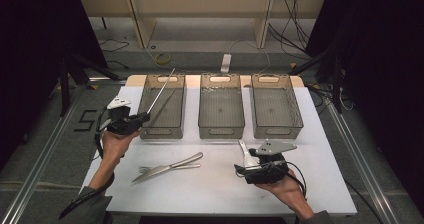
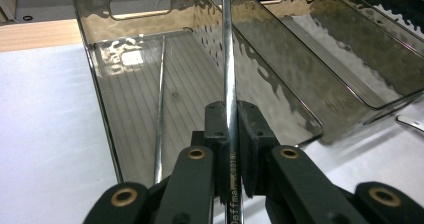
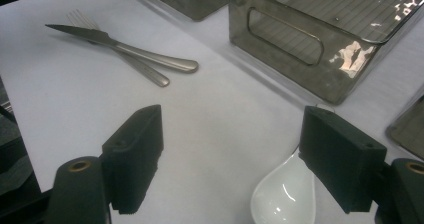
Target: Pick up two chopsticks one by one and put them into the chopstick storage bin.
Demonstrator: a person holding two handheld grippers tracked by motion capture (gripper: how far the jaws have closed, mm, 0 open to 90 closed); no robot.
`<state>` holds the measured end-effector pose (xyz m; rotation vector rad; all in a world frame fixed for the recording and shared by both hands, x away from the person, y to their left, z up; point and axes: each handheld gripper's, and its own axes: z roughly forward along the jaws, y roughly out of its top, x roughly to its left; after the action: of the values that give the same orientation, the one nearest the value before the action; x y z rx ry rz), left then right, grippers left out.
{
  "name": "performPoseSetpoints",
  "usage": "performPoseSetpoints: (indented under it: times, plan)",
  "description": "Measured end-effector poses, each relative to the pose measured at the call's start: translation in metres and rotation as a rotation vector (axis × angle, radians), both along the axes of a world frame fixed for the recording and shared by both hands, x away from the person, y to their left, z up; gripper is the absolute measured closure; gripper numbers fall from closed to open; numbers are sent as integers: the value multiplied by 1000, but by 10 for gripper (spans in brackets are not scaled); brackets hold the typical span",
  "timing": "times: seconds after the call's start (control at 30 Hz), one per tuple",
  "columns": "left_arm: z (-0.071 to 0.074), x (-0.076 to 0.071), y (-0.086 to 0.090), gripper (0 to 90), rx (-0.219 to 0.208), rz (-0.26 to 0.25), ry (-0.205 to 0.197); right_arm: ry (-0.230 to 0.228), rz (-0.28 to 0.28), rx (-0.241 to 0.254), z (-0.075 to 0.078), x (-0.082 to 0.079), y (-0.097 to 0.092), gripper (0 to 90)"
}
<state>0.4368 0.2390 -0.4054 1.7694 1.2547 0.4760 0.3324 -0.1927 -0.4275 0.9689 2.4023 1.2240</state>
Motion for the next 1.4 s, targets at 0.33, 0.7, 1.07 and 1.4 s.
performPoseSetpoints:
  times: [0.33, 0.7, 1.07, 1.4]
  plan:
    - [5, 16, 5, 834, -11, 31, 13, -20, -19, 32, 2, -3, -3, 263]
    - [1, 34, 7, 834, -13, 54, 48, -15, -16, 27, 1, -6, -2, 264]
    - [-7, 51, 5, 833, -2, 70, 101, -11, -10, 22, 0, -8, 0, 267]
    - [-14, 59, 6, 832, 16, 83, 150, -7, -5, 20, -1, -9, -1, 269]
